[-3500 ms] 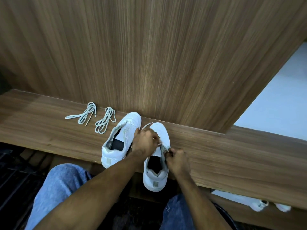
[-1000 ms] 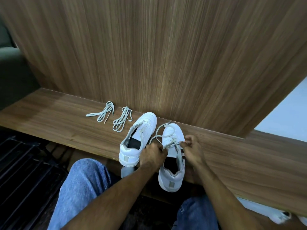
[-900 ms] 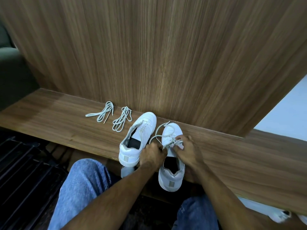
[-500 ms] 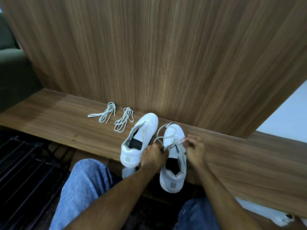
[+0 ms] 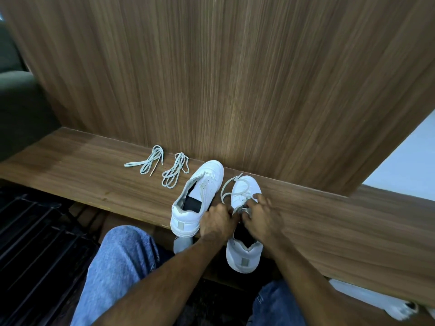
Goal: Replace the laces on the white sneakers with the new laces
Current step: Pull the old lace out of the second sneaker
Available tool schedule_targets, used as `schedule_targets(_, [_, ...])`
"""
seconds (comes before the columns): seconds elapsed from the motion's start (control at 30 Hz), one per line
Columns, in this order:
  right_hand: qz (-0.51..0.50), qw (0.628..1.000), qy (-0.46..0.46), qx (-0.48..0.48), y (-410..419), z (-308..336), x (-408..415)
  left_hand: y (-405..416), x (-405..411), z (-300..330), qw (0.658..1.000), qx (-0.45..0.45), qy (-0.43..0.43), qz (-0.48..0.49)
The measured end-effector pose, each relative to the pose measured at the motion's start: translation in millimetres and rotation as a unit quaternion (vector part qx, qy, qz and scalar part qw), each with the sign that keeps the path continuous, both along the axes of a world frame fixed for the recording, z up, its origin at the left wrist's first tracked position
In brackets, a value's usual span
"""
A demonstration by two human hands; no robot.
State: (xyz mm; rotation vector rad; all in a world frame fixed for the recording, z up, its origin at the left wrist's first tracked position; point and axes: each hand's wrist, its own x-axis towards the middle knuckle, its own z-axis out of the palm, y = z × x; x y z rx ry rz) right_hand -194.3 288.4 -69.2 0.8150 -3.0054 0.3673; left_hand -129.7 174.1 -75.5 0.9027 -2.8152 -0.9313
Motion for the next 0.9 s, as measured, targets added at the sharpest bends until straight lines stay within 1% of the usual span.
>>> schedule_targets(0.17, [0.023, 0.999, 0.025, 0.034, -4, 6, -2, 1, 0, -1, 1.0, 0.002, 0.002, 0.003])
schedule_targets(0.23, [0.042, 0.998, 0.032, 0.031, -5, 6, -5, 1, 0, -1, 1.0, 0.005, 0.0, 0.005])
schedule_targets(0.27, [0.038, 0.999, 0.018, -0.003, -5, 4, -8, 0, 1, -2, 1.0, 0.01, -0.001, 0.007])
schedule_targets(0.3, [0.018, 0.998, -0.011, -0.067, -5, 5, -12, -1, 1, -2, 1.0, 0.016, 0.0, 0.01])
schedule_targets(0.33, [-0.018, 0.987, -0.044, -0.151, -4, 8, -16, -1, 2, -1, 1.0, 0.025, -0.001, 0.012])
schedule_targets(0.37, [-0.059, 0.967, -0.068, -0.238, 0, 12, -21, -2, 2, -1, 1.0, 0.029, 0.0, 0.012])
schedule_targets(0.43, [-0.142, 0.908, -0.063, -0.388, 11, 27, -33, -2, 1, -2, 1.0, 0.03, -0.001, 0.007])
schedule_targets(0.5, [-0.201, 0.845, -0.016, -0.495, 26, 44, -42, -2, 1, -2, 1.0, 0.025, -0.001, 0.005])
schedule_targets(0.53, [-0.212, 0.829, 0.007, -0.517, 33, 50, -46, -1, 0, -2, 1.0, 0.022, -0.001, 0.002])
schedule_targets(0.57, [-0.212, 0.833, 0.025, -0.511, 39, 51, -49, -2, 0, -3, 1.0, 0.02, -0.002, 0.001])
schedule_targets(0.6, [-0.206, 0.853, 0.03, -0.479, 42, 51, -49, -2, -1, -4, 1.0, 0.017, -0.003, 0.001])
schedule_targets(0.67, [-0.172, 0.918, 0.014, -0.357, 41, 39, -43, -2, -2, -4, 1.0, 0.012, -0.006, 0.001])
schedule_targets(0.7, [-0.141, 0.945, 0.006, -0.295, 39, 32, -38, -2, -2, -4, 1.0, 0.009, -0.008, 0.0])
schedule_targets(0.73, [-0.102, 0.964, -0.005, -0.244, 35, 24, -33, -2, -2, -5, 1.0, 0.008, -0.01, -0.001])
schedule_targets(0.83, [0.009, 0.994, -0.039, -0.104, 18, 3, -18, -2, -2, -4, 1.0, 0.003, -0.012, -0.004])
schedule_targets(0.9, [0.038, 0.999, -0.01, -0.005, 5, -4, -9, -1, -1, -4, 1.0, -0.001, -0.017, -0.003])
